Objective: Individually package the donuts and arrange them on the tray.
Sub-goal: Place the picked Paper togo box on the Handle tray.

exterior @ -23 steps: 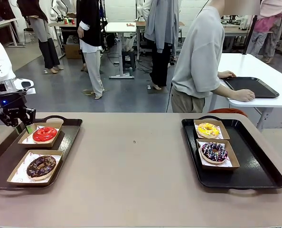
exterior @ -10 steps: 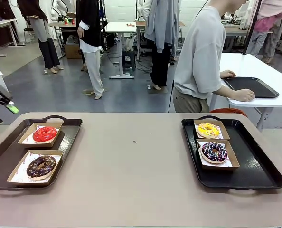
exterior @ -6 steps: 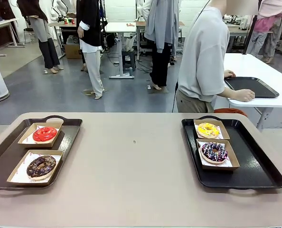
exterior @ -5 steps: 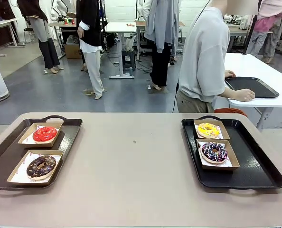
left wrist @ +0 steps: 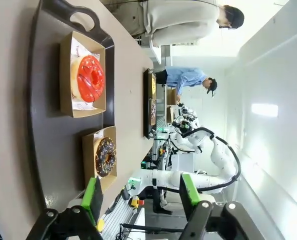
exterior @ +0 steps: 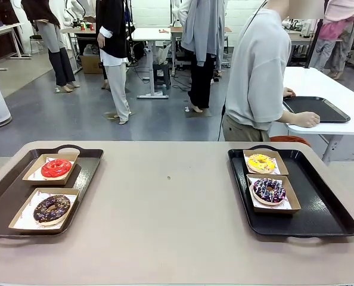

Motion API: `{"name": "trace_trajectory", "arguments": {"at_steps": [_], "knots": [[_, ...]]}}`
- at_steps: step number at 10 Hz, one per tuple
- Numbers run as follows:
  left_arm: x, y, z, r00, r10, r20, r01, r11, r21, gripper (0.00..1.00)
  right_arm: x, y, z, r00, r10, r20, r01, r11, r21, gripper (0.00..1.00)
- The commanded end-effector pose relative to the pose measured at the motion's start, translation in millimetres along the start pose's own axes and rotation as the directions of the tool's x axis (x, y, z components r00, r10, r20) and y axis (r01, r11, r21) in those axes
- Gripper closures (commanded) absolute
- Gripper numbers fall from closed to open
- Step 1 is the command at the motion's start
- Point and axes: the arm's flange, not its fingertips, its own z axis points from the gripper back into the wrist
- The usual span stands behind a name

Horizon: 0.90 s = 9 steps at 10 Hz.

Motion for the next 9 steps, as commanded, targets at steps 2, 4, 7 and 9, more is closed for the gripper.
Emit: {"name": "trace_trajectory", "arguments": {"at_steps": [2,4,7,9], "knots": [[0.0,0.0,0.0,1.0,0.0,0.0,0.0,1.0,0.0,0.19,0.7,1.8,0.2,1.0,-0.016,0.002,0.016,1.0,-0.009,0.0],[0.0,0.0,0.0,1.0,0.0,0.0,0.0,1.0,0.0,0.19,0.7,1.8,0.2,1.0,-0.016,0.002,0.016,1.0,-0.009,0.0],[0.0,0.0,0.0,1.0,0.0,0.0,0.0,1.0,0.0,0.19,0.7,1.8,0.2,1.0,-0.016,0.002,0.016,1.0,-0.009,0.0],[0.0,0.0,0.0,1.0,0.0,0.0,0.0,1.0,0.0,0.19,0.7,1.8,0.2,1.0,-0.016,0.002,0.016,1.0,-0.009,0.0]]}}
